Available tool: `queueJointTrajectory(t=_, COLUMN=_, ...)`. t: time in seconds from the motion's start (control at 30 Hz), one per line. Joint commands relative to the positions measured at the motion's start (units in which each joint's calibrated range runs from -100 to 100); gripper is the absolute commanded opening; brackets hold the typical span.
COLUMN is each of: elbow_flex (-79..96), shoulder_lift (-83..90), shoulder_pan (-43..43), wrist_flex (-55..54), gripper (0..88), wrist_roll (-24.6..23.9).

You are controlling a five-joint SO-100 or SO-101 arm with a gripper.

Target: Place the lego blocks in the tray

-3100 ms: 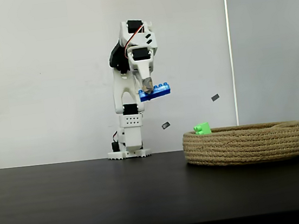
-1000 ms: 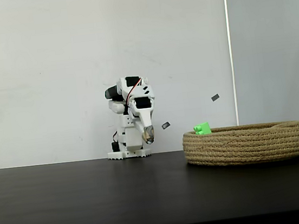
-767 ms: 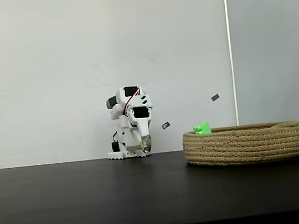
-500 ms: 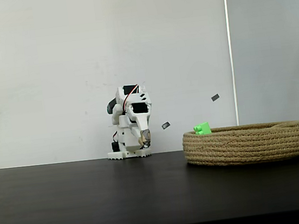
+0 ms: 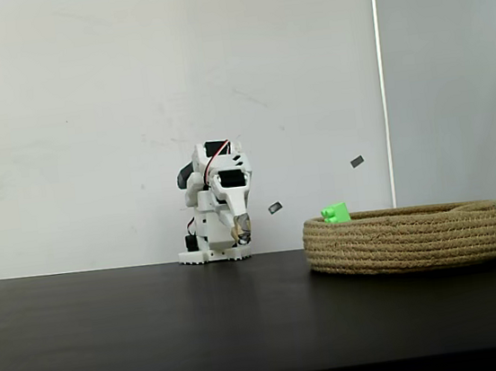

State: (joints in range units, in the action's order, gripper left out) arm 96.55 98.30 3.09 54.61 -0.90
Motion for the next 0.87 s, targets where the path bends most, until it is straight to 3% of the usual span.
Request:
queueJointTrajectory(t=0.0, elbow_flex=0.35, shoulder_lift=0.58, shoulder_pan=-0.04, wrist_flex=-0.01, gripper=0.3, wrist_roll=-0.15)
queueJointTrajectory(t=0.83, elbow_flex=0.35, shoulder_lift=0.58, shoulder_pan=-0.04, wrist_flex=-0.09, gripper=0.3, wrist_roll=-0.63)
